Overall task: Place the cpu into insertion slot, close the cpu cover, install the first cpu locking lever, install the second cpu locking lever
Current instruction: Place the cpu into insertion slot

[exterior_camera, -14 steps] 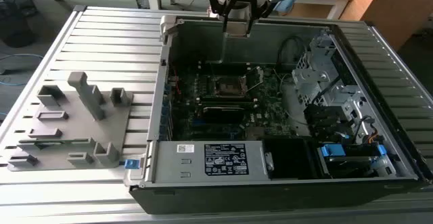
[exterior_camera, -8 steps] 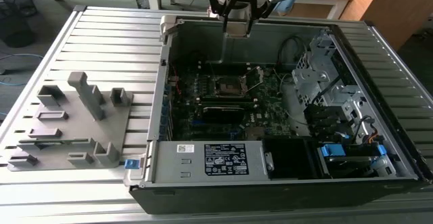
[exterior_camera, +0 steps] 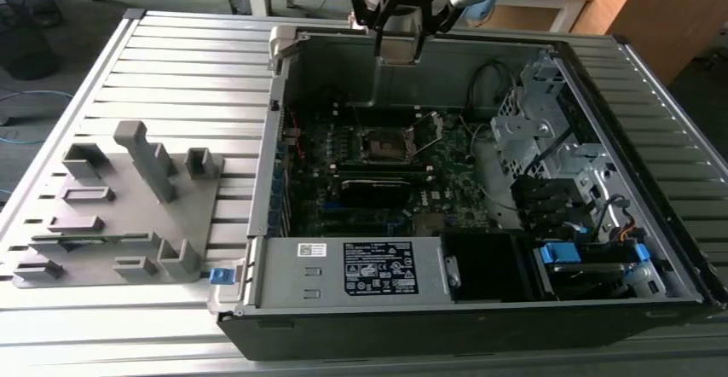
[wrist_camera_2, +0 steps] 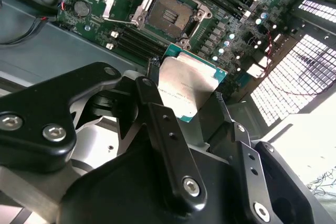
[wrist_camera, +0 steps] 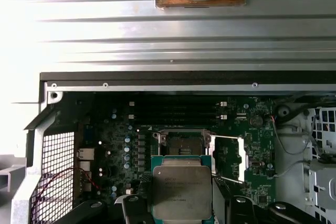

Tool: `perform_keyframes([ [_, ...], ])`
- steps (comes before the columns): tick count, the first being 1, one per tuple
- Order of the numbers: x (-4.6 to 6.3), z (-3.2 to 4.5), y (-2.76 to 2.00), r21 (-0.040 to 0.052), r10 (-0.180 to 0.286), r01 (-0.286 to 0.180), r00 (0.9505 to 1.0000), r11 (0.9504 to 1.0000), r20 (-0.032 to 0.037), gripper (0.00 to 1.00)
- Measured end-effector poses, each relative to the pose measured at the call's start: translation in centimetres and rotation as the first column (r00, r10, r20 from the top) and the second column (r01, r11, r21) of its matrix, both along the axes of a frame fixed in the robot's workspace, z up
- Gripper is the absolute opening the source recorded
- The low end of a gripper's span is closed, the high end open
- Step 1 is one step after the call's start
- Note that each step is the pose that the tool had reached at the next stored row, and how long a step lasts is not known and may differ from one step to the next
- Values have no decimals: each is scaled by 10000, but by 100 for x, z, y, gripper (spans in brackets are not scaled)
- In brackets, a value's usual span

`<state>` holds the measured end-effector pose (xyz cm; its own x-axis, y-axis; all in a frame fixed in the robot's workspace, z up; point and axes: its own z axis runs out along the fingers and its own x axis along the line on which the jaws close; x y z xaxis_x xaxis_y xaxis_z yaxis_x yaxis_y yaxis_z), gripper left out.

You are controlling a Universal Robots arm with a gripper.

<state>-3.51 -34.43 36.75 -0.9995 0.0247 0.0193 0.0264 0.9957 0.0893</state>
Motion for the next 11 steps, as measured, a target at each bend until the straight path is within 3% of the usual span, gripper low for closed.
perform_keyframes([
  [11,0,-47,0,1,0,0,10000,10000,4,54],
])
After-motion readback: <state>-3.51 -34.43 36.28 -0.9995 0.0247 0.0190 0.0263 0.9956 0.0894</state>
